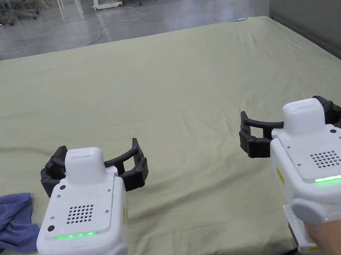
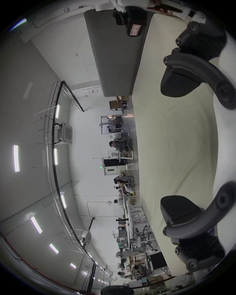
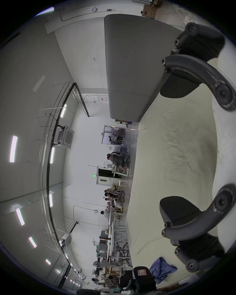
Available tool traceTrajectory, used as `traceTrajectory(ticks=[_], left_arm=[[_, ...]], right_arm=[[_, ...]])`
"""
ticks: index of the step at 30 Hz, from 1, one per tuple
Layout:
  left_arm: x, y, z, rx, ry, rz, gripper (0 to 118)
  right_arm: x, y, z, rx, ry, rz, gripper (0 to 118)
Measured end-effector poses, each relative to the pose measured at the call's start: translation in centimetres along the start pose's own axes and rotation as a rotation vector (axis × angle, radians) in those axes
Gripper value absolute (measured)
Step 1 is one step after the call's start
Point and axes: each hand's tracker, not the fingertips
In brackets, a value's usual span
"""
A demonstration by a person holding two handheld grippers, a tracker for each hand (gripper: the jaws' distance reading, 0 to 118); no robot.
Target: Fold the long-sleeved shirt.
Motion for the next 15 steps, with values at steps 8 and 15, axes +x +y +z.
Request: traceTrajectory(ticks=[8,15], left_arm=[[0.00,-0.23,0.15,-0.012,-0.002,-0.011,118],[-0.07,-0.20,0.11,-0.018,0.003,-0.002,118]], right_arm=[[-0.27,0.05,0.15,-0.007,0.000,0.010,118],[-0.37,0.07,0.11,-0.011,0.006,0.010,118]])
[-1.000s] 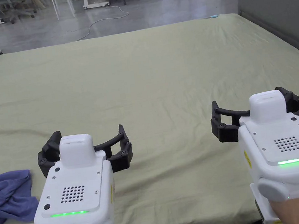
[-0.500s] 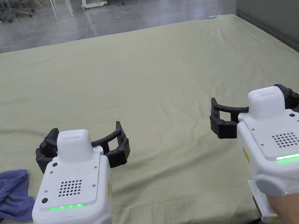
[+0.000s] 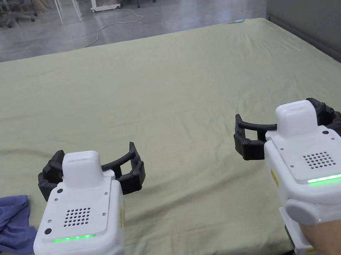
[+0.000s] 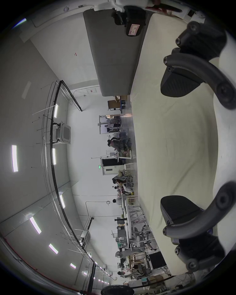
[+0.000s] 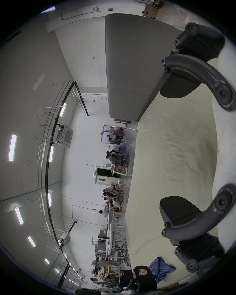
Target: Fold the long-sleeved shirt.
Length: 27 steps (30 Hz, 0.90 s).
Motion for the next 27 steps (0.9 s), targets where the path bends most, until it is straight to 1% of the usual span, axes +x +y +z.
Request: traceTrajectory(ticks=[6,11,13,16,18,19,24,26,27], left_arm=[[0.1,-0.1,0.0,-0.004,-0.004,-0.008,118],[0.2,-0.1,0.0,-0.014,-0.012,-0.015,118],[0.2,-0.3,-0.1,-0.021,-0.014,-0.020,118],[0.2,-0.4,0.0,-0.022,-0.009,-0.014,118],[0.1,-0.3,0.0,-0.023,-0.007,-0.009,118],[0.1,-0.3,0.0,-0.022,-0.007,-0.010,118],[0.0,0.1,0.1,-0.015,-0.002,-0.008,118],[-0.1,0.2,0.2,-0.015,0.000,-0.006,118],[-0.1,0.1,0.2,-0.014,0.002,-0.007,118]], right_arm=[[0.0,-0.3,-0.1,-0.017,-0.008,0.011,118],[0.2,-0.4,-0.1,-0.031,0.005,-0.012,118],[0.0,0.1,-0.5,-0.111,0.030,-0.025,118],[-0.4,1.4,-1.1,-0.268,0.015,-0.004,118],[-0.8,1.6,-0.8,-0.257,-0.038,-0.008,118],[-0.8,1.7,-0.6,-0.249,-0.043,-0.009,118],[0.0,1.9,-0.7,-0.193,-0.020,-0.070,118],[0.2,1.8,-0.9,-0.208,-0.002,-0.062,118],[0.2,1.7,-0.8,-0.223,0.025,-0.039,118]])
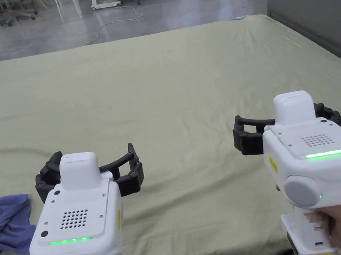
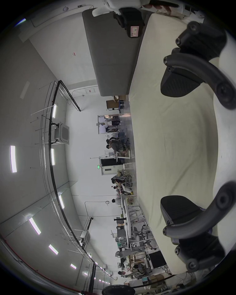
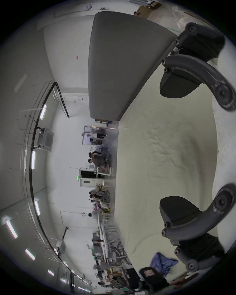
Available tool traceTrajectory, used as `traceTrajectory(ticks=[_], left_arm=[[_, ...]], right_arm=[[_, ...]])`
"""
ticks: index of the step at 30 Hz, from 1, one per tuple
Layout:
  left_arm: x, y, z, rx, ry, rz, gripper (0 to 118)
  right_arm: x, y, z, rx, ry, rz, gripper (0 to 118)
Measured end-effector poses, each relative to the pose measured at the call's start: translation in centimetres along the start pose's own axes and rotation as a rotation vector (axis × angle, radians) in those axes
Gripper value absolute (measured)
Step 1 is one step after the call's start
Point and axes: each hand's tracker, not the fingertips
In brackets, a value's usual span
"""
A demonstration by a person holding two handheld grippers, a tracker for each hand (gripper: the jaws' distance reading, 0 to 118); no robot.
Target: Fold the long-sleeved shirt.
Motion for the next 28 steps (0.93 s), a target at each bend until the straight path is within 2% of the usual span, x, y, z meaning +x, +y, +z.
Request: traceTrajectory(ticks=[2,4,9,13,15,18,19,21,23,24,26,27,28], left_arm=[[0.0,-0.1,0.0,-0.003,0.004,-0.001,118],[0.0,-0.1,0.0,-0.004,0.003,0.003,118],[0.1,-0.2,-0.1,-0.009,-0.007,0.037,118],[0.3,-0.2,0.1,-0.002,-0.005,0.017,118],[0.3,-0.1,0.1,-0.003,-0.006,0.010,118],[0.2,-0.1,0.3,-0.002,-0.005,0.013,118],[0.2,-0.1,0.3,-0.002,-0.004,0.015,118],[0.3,-0.2,0.3,-0.002,0.001,0.017,118],[0.3,-0.2,0.3,-0.005,-0.001,0.027,118],[0.3,-0.2,0.3,-0.007,-0.001,0.033,118],[0.3,-0.3,0.3,-0.008,-0.001,0.039,118],[0.3,-0.3,0.4,-0.009,0.000,0.039,118],[0.3,-0.3,0.4,-0.010,0.000,0.039,118]], right_arm=[[0.1,-0.3,0.5,0.012,0.045,0.021,118],[-0.1,-0.3,0.9,0.009,0.033,-0.003,118],[-0.3,0.2,0.7,-0.015,0.000,-0.108,118],[-0.2,-0.2,0.0,-0.086,-0.001,-0.084,118],[0.2,-0.4,-0.1,-0.081,0.001,-0.108,118],[0.6,-0.2,0.0,-0.058,0.001,-0.119,118],[0.8,-0.2,0.1,-0.045,0.023,-0.107,118],[1.5,-0.9,0.2,0.033,0.131,-0.099,118],[1.6,-1.5,0.7,0.082,0.098,-0.155,118],[1.4,-1.8,1.0,0.156,0.046,-0.162,118],[1.8,-2.5,0.6,0.293,0.107,-0.133,118],[1.8,-2.4,0.4,0.231,0.112,-0.114,118],[1.6,-2.2,0.3,0.165,0.060,-0.081,118]])
